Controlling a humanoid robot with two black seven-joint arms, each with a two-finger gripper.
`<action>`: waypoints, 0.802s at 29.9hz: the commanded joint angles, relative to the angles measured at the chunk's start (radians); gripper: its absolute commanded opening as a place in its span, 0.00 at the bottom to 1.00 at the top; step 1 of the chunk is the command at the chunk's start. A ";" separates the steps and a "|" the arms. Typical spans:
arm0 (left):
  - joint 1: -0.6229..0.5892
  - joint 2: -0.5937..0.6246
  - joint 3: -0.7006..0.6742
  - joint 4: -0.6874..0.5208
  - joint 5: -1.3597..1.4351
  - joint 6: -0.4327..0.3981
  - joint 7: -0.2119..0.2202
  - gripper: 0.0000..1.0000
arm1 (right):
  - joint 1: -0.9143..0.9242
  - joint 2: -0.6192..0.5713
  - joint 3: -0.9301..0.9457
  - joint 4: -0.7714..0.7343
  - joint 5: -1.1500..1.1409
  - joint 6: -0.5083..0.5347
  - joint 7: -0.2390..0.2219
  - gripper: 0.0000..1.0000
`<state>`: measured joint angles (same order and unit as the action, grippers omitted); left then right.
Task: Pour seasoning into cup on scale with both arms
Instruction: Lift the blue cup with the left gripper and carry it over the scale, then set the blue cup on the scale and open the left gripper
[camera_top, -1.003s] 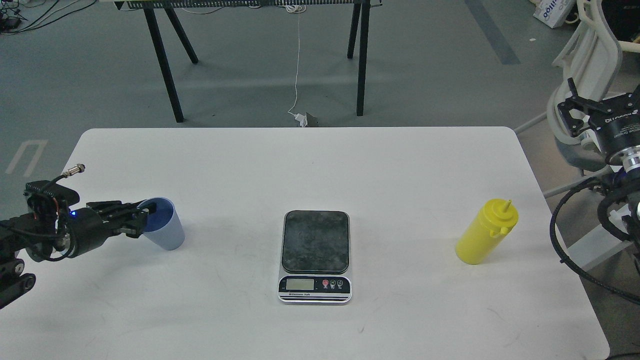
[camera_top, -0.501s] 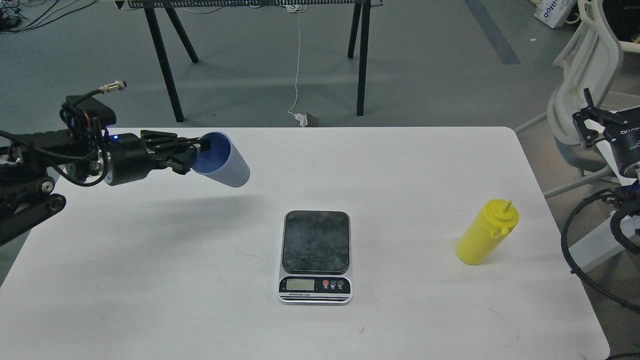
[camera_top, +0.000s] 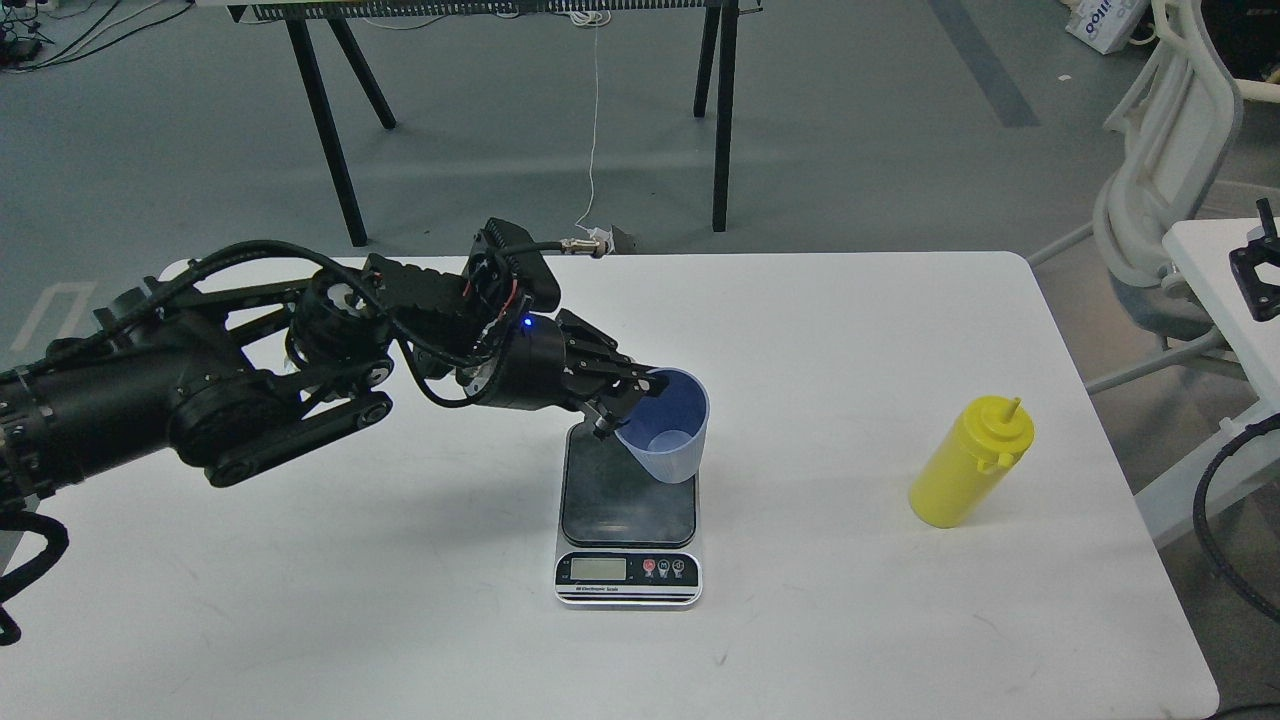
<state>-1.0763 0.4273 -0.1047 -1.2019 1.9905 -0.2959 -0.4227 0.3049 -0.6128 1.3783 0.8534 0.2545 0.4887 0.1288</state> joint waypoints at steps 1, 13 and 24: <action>-0.002 -0.010 0.043 0.047 0.014 -0.002 0.001 0.05 | -0.003 -0.002 0.004 0.001 0.000 0.000 0.002 0.99; 0.010 -0.010 0.051 0.068 0.011 0.000 -0.002 0.10 | -0.003 0.001 0.005 0.006 0.000 0.000 0.000 0.99; 0.021 -0.001 0.045 0.061 -0.027 0.006 -0.014 0.76 | -0.003 0.001 0.005 0.007 0.000 0.000 0.000 0.99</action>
<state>-1.0551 0.4218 -0.0555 -1.1345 1.9840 -0.2952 -0.4321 0.3034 -0.6107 1.3837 0.8591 0.2548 0.4887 0.1291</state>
